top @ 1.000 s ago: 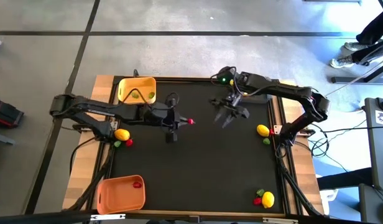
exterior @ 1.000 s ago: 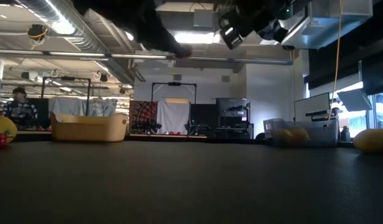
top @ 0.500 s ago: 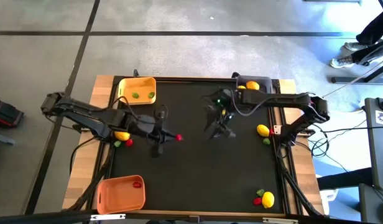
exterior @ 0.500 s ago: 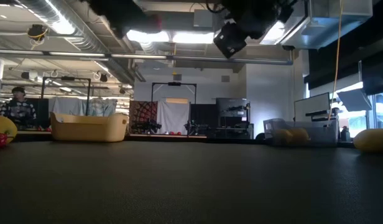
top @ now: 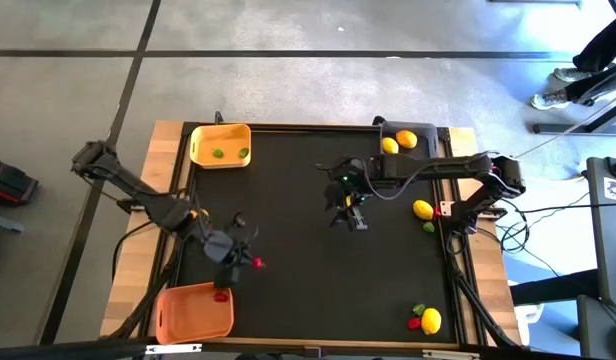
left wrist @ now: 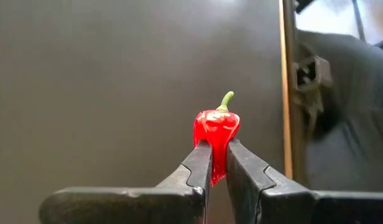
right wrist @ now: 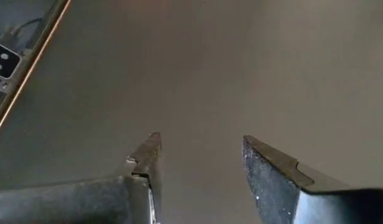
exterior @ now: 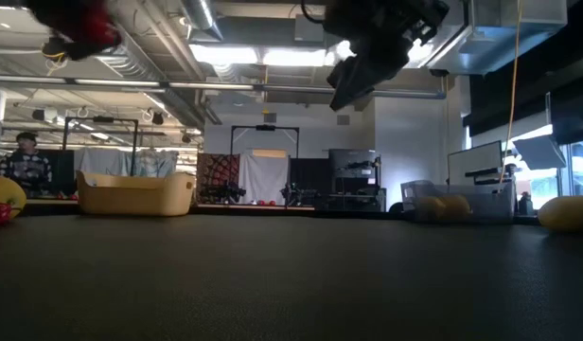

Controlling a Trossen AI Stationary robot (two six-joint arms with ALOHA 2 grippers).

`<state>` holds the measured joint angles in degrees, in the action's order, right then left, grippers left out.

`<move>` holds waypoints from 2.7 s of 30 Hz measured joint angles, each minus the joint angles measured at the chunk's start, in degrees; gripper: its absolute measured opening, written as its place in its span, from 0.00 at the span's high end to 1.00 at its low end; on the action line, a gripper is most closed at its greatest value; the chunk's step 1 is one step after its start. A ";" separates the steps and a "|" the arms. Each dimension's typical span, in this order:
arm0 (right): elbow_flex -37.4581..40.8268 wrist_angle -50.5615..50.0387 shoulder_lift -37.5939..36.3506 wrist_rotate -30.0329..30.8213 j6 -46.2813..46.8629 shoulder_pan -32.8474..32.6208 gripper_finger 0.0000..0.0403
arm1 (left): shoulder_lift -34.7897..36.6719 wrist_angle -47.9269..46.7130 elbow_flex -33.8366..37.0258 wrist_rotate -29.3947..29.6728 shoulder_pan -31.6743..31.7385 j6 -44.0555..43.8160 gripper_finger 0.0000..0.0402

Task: Sort produce into baskets
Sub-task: Put the red bell pepper into the orange bin

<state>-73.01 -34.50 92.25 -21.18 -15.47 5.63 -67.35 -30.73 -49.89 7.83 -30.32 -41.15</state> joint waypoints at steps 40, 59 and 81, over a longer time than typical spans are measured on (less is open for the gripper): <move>-0.07 4.85 6.62 1.71 -1.50 0.02 0.58 | -16.56 -2.94 -0.04 0.42 -29.91 -43.99 0.92; -0.07 4.34 6.63 3.68 -1.43 0.02 0.58 | -18.31 -3.35 -0.04 -4.48 -27.53 -42.83 0.64; -0.07 4.00 6.64 3.64 -1.28 0.02 0.58 | 4.38 -18.57 -0.04 9.76 -14.83 -40.96 0.63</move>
<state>-73.08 -30.50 98.89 -17.54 -16.75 5.65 -62.97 -49.30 -49.93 17.59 -45.15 -82.12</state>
